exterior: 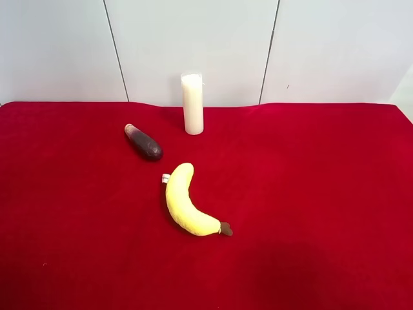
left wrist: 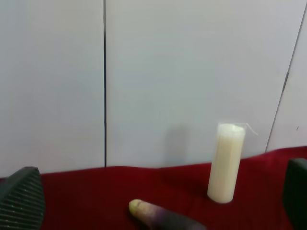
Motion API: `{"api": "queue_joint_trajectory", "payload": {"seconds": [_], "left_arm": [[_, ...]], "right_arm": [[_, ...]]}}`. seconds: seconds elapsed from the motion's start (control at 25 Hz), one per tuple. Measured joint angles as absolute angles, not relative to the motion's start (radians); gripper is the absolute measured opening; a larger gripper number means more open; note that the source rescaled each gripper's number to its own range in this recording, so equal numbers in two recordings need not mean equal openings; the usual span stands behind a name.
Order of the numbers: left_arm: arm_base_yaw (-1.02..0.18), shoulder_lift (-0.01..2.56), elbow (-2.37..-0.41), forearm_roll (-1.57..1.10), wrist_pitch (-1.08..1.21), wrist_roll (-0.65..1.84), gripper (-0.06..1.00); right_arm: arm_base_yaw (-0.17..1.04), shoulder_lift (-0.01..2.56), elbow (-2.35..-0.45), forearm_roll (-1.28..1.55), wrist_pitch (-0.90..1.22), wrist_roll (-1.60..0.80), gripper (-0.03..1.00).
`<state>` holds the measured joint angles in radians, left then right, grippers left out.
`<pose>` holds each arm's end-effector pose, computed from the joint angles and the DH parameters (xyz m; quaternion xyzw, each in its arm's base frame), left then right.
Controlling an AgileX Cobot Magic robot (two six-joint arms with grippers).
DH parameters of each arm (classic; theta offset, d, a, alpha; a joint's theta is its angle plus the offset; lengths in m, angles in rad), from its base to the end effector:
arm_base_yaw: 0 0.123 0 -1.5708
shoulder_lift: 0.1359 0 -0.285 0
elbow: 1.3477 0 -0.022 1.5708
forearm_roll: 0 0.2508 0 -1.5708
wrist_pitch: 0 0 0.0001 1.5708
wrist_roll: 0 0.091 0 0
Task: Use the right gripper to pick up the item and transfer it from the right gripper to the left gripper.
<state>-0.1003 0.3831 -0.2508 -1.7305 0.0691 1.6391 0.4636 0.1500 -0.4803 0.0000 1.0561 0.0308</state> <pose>0.0937 -0.0158 0.2720 0.0268 0.7185 -0.0910 0.6890 0.0178 0.0089 0.2709 -0.1918 0.8725 0.1100 0.4357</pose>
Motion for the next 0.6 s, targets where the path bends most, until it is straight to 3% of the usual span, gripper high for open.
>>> {"api": "queue_joint_trajectory", "payload": {"seconds": [0.6], "left_arm": [[-0.100,0.391,-0.251,-1.730,0.098,1.639,1.00]], "right_arm": [[0.464,0.150,-0.480,0.000,1.056,0.031,0.33]]}}
